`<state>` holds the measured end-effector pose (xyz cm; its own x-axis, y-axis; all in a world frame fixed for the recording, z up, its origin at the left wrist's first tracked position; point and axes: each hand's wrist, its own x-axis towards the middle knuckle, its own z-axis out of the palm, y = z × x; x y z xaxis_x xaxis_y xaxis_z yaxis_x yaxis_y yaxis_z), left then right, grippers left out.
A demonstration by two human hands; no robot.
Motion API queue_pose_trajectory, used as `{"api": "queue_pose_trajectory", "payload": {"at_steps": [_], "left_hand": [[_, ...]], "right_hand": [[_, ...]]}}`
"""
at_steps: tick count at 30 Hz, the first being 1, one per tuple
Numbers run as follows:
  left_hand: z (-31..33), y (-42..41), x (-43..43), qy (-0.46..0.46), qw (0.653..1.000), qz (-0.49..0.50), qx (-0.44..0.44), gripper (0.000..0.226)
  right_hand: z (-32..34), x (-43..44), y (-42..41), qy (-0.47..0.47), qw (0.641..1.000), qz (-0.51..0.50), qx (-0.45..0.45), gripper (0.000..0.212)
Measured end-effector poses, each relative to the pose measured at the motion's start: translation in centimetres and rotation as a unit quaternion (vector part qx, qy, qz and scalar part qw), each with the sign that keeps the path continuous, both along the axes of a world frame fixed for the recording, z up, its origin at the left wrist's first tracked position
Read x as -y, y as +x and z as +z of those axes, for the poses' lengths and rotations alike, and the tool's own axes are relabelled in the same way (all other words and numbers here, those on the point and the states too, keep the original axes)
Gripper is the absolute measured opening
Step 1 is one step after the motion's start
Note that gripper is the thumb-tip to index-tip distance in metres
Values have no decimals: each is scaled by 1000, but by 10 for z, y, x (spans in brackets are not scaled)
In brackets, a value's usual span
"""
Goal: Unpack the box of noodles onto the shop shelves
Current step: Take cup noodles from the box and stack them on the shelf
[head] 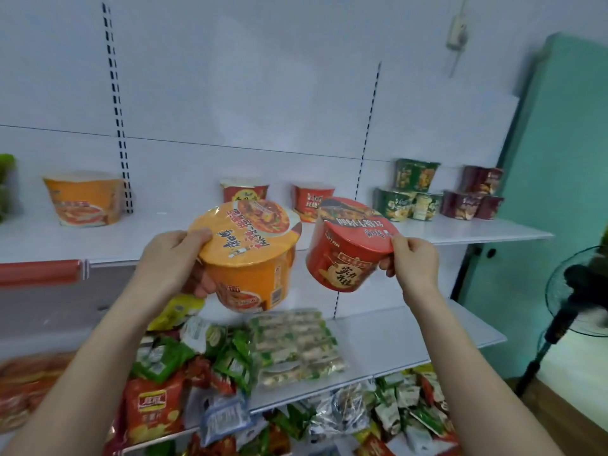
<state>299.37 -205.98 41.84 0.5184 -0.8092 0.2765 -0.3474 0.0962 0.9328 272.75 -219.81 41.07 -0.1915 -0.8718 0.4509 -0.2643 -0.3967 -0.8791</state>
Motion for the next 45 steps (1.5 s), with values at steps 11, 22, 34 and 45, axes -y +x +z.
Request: {"api": "queue_pose_trajectory", "payload": {"at_steps": [11, 22, 34, 45], "left_hand": [[41, 16, 139, -28, 999, -35, -16, 32], [44, 13, 229, -24, 999, 33, -17, 35], [42, -28, 289, -25, 992, 119, -22, 36], [41, -27, 305, -13, 991, 130, -7, 35]], "right_hand": [[28, 140, 5, -31, 997, -61, 30, 40], [35, 293, -3, -9, 997, -68, -40, 50], [30, 396, -4, 44, 995, 0, -95, 41], [27, 412, 11, 82, 994, 59, -28, 37]]}}
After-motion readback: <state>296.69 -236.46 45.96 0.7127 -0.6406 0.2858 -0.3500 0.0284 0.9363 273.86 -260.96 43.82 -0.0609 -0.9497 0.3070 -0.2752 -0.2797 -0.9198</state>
